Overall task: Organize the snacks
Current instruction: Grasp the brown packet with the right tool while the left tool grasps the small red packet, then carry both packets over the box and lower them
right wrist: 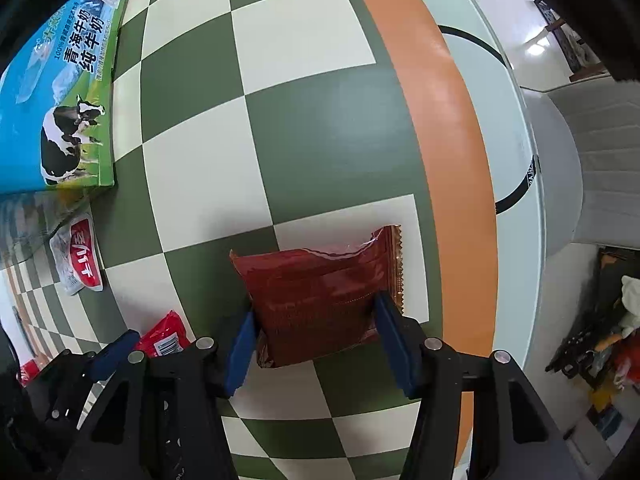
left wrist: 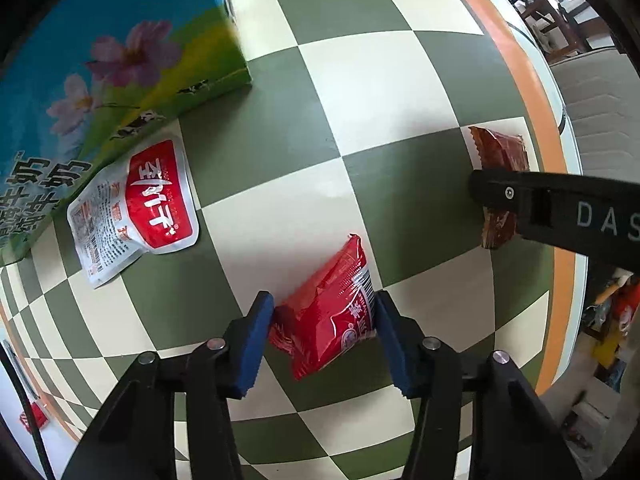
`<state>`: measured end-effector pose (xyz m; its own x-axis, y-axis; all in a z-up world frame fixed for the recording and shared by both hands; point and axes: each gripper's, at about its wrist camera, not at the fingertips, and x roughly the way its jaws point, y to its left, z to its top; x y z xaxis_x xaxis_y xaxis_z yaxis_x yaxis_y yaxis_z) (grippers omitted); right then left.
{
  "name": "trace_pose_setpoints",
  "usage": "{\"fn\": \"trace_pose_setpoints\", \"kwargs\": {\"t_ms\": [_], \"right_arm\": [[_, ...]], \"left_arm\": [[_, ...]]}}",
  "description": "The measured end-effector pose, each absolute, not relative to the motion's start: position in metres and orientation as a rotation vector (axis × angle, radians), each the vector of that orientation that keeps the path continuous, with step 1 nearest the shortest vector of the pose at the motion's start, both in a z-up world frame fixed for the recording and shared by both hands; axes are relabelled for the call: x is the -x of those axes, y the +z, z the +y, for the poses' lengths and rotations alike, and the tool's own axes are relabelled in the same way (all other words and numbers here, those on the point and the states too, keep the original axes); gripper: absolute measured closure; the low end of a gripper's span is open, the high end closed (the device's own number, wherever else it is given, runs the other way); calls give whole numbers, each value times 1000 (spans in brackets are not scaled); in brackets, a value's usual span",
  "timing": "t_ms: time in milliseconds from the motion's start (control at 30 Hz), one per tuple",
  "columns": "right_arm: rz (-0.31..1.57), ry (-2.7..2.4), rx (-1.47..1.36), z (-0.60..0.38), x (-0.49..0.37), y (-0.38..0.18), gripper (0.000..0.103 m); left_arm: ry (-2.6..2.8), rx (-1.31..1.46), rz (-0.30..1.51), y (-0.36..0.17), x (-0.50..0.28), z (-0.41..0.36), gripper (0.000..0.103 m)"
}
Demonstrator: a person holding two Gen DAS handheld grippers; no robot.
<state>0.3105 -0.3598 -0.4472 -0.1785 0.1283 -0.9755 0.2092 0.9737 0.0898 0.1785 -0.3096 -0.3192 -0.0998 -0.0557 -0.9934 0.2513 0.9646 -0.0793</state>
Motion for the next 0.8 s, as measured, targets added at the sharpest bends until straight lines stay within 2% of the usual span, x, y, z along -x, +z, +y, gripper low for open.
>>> {"fn": "trace_pose_setpoints", "kwargs": {"t_ms": [167,333,500,633,800], "right_arm": [[1740,-61,-257,-351,-306,-432,46],[1709,-40,-253,-344,-302,-413,64],[1686,-32,-244,-338,-301,-405,67],[1634,-34,-283,-342,-300,-391,75],[1603,-45,-339,-358,-293,-378,80]], "left_arm": [[-297,-154,1632,-302,-169,-296,55],[-323,-128,1586,-277,-171,-264,56],[-308,-89,1565,-263,-182,-237,56],[-299,-69,1545,-252,-184,-228,56],[-295,-42,1547,-259,-180,-214,56]]}}
